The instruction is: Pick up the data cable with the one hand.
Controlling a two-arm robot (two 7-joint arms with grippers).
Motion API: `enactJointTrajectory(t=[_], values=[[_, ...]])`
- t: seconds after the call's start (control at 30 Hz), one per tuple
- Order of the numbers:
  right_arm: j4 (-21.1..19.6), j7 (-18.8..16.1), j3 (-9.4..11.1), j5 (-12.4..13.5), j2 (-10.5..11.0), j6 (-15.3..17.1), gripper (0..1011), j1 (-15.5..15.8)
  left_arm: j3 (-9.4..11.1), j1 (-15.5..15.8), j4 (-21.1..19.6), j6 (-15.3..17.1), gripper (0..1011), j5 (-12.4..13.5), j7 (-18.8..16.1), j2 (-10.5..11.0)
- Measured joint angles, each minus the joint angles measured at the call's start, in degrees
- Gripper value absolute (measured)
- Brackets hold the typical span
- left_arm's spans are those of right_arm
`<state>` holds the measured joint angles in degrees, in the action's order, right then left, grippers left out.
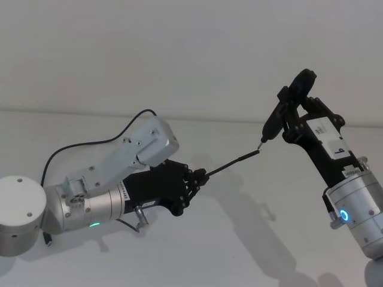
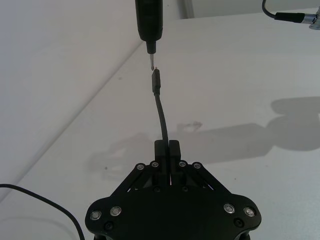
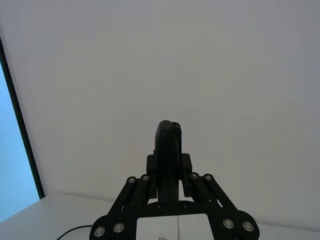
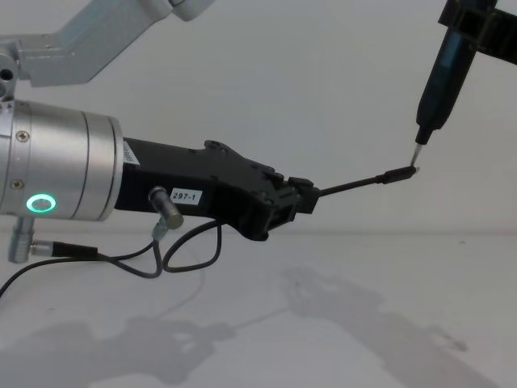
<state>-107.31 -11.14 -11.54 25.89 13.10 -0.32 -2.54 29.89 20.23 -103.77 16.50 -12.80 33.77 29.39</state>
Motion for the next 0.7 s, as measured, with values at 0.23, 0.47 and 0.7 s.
enactJointTrajectory(t=[0.23,0.47,0.7], values=[[0.02,0.0,-0.01,-0.02,-0.01,0.0,268,-0.01,0.0,0.0,0.0,0.0,44,0.0,0.0,0.0],[-0.05,-0.14,0.09,-0.07,0.09,-0.19,268,0.18,0.0,0.0,0.0,0.01,43,0.01,0.0,0.0],[-0.25,-0.29,0.19,-0.07,0.2,-0.46,268,0.48,0.0,0.0,0.0,0.01,43,0.01,0.0,0.0]])
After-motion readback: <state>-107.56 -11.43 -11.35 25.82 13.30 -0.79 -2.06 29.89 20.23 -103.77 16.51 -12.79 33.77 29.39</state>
